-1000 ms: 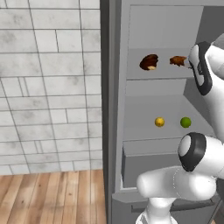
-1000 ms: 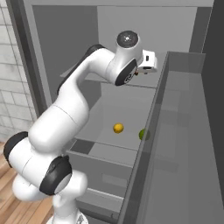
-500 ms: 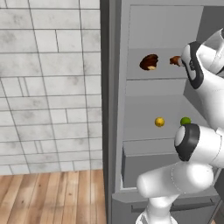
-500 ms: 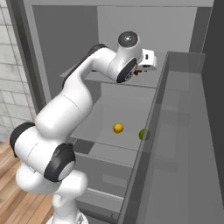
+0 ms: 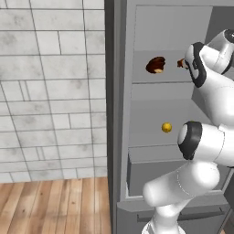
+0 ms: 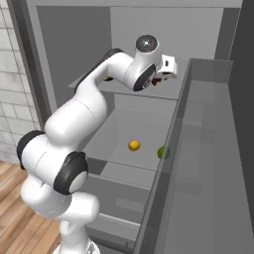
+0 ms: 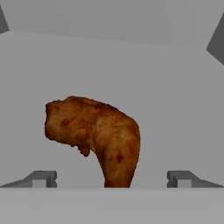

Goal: Gather the lemon and lime from the fridge and place them on a tray on the dining counter. Then gather the steak and chicken drumstick from the fridge and place them on the other tray.

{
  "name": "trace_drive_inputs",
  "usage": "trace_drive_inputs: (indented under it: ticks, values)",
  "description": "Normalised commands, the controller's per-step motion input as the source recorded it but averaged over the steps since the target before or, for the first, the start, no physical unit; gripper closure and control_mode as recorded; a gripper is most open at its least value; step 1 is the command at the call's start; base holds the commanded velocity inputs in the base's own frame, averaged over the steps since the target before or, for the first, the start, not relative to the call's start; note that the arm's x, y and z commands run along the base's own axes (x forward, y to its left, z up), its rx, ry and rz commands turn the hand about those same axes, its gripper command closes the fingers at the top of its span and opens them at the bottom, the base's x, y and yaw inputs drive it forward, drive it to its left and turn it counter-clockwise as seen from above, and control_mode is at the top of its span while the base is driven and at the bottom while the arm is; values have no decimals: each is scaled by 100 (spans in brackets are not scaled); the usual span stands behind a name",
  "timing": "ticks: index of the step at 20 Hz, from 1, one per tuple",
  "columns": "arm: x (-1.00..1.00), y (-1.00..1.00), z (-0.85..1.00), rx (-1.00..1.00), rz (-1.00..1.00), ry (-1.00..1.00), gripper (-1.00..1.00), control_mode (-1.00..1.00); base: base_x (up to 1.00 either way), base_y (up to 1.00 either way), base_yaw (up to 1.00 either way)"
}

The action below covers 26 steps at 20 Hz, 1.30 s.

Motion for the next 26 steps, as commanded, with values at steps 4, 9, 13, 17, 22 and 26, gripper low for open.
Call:
trace_drive_inputs:
  ticks: [4, 9, 13, 17, 22, 26]
  values:
    - [10, 0, -15, 0, 1, 0, -100, -100, 0, 0, 0]
    - [11, 0, -22, 0, 1, 0, -100, -100, 0, 0, 0]
    - [12, 0, -20, 0, 1, 0, 100, -100, 0, 0, 0]
    - [3, 0, -11, 0, 1, 0, 100, -100, 0, 0, 0]
    - [-10, 0, 0, 0, 2, -5, 100, -100, 0, 0, 0]
    - [-28, 0, 0, 0, 1, -8, 100, -100, 0, 0, 0]
